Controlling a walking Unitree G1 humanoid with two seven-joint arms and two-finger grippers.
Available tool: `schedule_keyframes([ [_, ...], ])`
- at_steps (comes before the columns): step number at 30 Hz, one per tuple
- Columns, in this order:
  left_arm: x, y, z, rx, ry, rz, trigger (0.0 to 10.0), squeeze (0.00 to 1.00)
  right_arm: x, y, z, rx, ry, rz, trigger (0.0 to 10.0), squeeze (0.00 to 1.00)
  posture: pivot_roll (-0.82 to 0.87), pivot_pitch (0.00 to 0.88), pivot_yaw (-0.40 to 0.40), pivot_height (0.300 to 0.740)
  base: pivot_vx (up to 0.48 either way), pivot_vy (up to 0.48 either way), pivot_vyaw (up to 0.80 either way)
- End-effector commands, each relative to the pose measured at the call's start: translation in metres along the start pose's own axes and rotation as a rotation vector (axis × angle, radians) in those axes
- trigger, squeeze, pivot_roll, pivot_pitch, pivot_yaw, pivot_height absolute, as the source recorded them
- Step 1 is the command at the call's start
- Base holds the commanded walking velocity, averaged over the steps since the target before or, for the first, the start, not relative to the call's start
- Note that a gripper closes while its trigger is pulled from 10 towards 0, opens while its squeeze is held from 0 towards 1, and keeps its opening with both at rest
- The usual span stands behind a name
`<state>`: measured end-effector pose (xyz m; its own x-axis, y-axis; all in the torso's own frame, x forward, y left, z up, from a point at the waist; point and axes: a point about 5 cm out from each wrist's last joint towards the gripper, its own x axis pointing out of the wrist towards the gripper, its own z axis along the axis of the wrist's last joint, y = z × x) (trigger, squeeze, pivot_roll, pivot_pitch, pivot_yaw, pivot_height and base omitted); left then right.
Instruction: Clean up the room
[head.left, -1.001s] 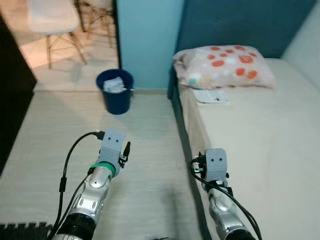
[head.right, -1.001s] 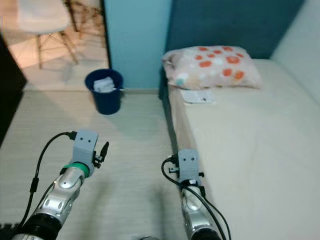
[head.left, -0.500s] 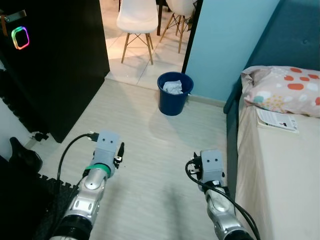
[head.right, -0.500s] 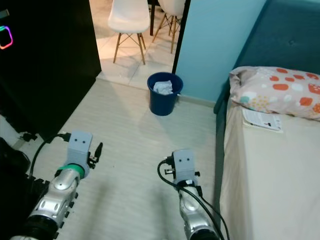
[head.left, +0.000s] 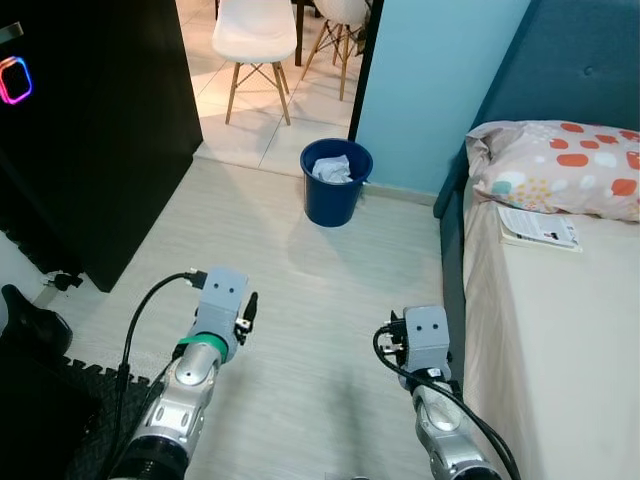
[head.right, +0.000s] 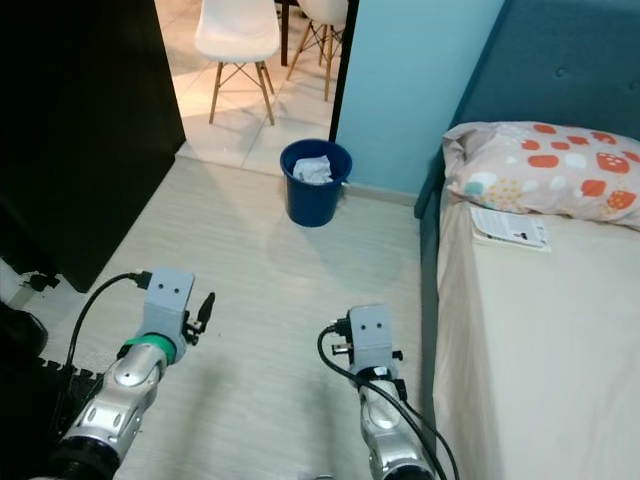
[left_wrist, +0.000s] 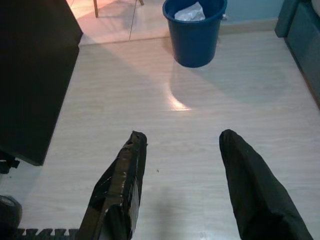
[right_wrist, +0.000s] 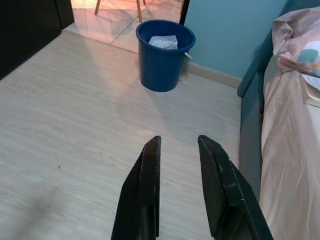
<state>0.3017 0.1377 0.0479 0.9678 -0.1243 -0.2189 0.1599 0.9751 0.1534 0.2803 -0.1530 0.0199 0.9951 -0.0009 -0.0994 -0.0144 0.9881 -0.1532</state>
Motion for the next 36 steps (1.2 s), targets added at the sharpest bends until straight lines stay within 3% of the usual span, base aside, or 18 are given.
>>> schedule_keyframes([
  [1, -0.003, -0.002, -0.007, 0.009, 0.013, -0.012, 10.0, 0.00, -0.004, 0.003, -0.004, 0.001, 0.013, 0.010, 10.0, 0.00, -0.10, 0.041, 0.018, 0.740, 0.000, 0.000, 0.00],
  [11, -0.004, -0.004, -0.005, 0.006, -0.017, -0.008, 10.0, 0.00, -0.003, 0.001, -0.002, -0.021, 0.004, 0.027, 10.0, 0.00, -0.11, 0.054, 0.004, 0.740, 0.000, 0.000, 0.00],
  [17, -0.002, 0.012, 0.002, 0.043, -0.038, 0.025, 10.0, 0.00, -0.009, 0.010, -0.008, -0.036, 0.028, 0.035, 10.0, 0.00, -0.08, 0.084, 0.004, 0.740, 0.000, 0.000, 0.00],
  [20, -0.003, 0.012, 0.003, 0.043, -0.041, 0.026, 10.0, 0.00, -0.010, 0.008, -0.010, -0.042, 0.034, 0.033, 10.0, 0.00, -0.07, 0.116, -0.001, 0.740, 0.000, 0.000, 0.00],
  [26, -0.008, -0.011, -0.004, 0.037, -0.028, -0.045, 10.0, 0.00, -0.020, -0.022, -0.016, -0.060, 0.039, -0.054, 10.0, 0.00, -0.12, 0.149, 0.000, 0.740, 0.000, 0.000, 0.00],
  [36, -0.007, -0.010, -0.004, 0.044, -0.023, -0.056, 10.0, 0.00, -0.018, -0.028, -0.013, -0.079, 0.033, -0.065, 10.0, 0.00, -0.12, 0.129, 0.006, 0.740, 0.000, 0.000, 0.00],
])
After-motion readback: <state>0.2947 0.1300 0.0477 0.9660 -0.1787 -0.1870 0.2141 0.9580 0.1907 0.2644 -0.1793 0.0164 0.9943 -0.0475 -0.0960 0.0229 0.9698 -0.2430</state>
